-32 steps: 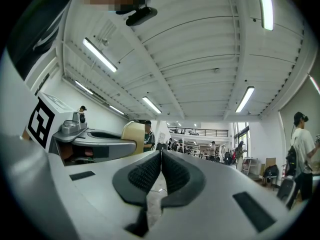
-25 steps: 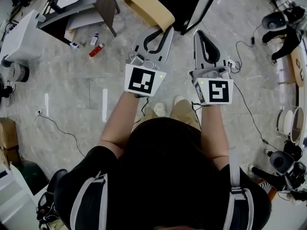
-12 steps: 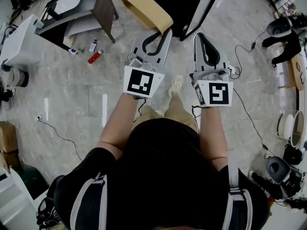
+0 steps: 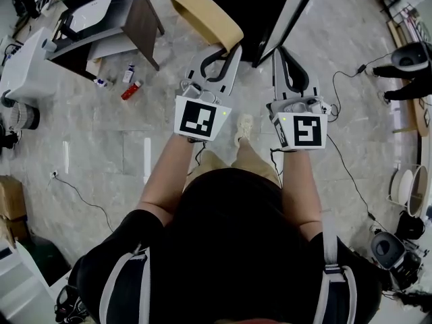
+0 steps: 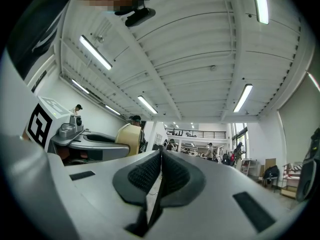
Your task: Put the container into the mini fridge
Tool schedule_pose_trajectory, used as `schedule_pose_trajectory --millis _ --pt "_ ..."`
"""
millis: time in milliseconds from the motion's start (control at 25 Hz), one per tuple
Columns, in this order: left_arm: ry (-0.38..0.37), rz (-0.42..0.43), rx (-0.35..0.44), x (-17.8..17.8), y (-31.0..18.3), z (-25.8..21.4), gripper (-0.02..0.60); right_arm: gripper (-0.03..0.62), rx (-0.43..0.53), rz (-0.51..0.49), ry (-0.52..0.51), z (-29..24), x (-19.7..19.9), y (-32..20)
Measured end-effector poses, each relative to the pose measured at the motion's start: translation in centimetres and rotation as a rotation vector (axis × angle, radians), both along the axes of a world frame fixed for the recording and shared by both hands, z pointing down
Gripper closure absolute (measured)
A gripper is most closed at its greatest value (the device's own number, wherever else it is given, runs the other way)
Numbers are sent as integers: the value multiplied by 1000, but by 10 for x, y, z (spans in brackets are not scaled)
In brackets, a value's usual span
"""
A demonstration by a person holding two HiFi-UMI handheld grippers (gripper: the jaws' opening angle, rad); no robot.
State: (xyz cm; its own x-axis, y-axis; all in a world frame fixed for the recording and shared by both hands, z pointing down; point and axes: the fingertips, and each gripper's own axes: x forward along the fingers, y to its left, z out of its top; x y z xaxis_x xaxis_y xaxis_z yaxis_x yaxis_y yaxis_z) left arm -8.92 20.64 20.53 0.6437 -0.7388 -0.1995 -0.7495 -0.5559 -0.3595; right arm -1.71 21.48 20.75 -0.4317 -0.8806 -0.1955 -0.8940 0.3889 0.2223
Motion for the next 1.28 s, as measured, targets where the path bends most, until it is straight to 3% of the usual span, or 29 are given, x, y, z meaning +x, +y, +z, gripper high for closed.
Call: schedule_pose_trajectory --millis 920,1280 --pt "-3 -114 -67 49 -238 15 555 557 -63 -101 -5 8 50 -249" --pt "-53 -153 -98 73 -306 29 555 557 -102 -149 -35 21 69 -324"
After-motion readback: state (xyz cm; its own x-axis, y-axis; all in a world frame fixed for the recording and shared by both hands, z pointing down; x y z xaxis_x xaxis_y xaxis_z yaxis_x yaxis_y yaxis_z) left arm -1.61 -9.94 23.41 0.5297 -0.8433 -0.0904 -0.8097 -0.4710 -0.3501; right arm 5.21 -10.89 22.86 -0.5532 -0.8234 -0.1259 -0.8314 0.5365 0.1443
